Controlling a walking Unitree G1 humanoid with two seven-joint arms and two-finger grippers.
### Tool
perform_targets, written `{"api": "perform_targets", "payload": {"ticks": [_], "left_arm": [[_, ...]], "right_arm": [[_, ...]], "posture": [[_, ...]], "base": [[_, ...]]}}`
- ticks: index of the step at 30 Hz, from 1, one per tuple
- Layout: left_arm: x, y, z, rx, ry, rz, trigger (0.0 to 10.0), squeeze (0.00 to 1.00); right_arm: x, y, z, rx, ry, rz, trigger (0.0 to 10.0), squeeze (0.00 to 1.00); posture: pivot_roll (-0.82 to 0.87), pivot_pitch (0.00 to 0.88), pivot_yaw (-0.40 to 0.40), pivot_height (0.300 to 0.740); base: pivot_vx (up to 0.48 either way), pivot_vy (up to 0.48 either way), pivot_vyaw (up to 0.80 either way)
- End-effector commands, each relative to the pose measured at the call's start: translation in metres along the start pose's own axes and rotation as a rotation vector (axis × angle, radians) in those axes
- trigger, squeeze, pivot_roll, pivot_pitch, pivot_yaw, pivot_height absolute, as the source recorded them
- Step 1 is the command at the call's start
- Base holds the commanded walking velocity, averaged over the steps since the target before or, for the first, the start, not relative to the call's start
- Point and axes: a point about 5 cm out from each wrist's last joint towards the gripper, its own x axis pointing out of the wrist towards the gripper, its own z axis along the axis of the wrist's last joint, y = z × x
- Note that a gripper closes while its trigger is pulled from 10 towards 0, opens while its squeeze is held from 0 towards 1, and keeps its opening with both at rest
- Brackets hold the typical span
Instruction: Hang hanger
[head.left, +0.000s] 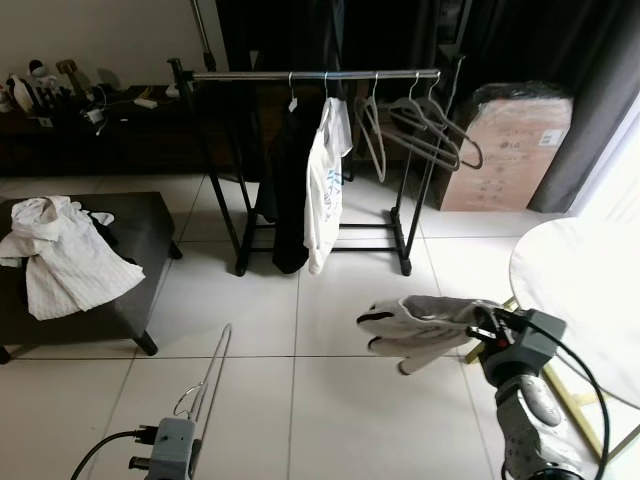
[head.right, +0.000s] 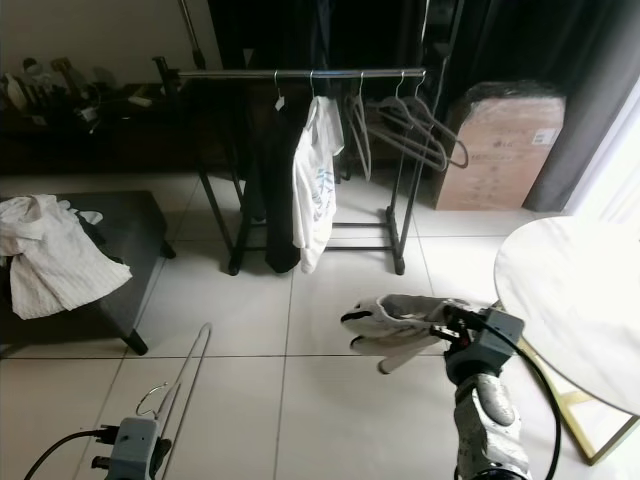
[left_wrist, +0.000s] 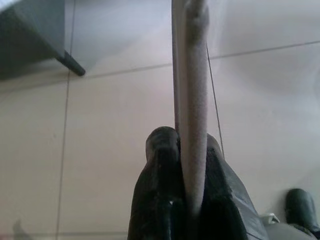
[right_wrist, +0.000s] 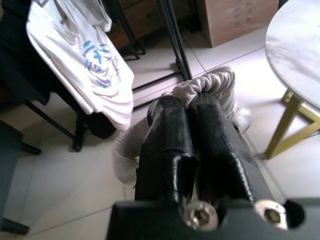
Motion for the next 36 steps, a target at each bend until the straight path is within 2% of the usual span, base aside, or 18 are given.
{"api": "perform_targets", "payload": {"ticks": [1, 20, 36], "left_arm": [[-0.004, 0.001, -0.01, 0.01, 0.032, -0.003, 10.0, 0.0], [-0.004, -0.005, -0.011, 0.016, 0.013, -0.023, 10.0, 0.0], [-0.004, -0.006, -0.013, 0.007, 0.016, -0.027, 10.0, 0.0]], "right_arm": [[0.0, 0.003, -0.002, -0.003, 0.0, 0.008, 10.0, 0.0], [0.001, 0.005, 0.007, -0.017, -0.068, 0.004, 10.0, 0.0], [0.002, 0.005, 0.01, -0.028, -0.081, 0.003, 10.0, 0.0]], "posture": [[0.01, 0.126, -0.03, 0.74], [0.01, 0.087, -0.025, 0.74], [0.01, 0.095, -0.029, 0.74]], "base": [[0.0, -0.48, 0.0], [0.0, -0.48, 0.0], [0.0, -0.48, 0.0]]}}
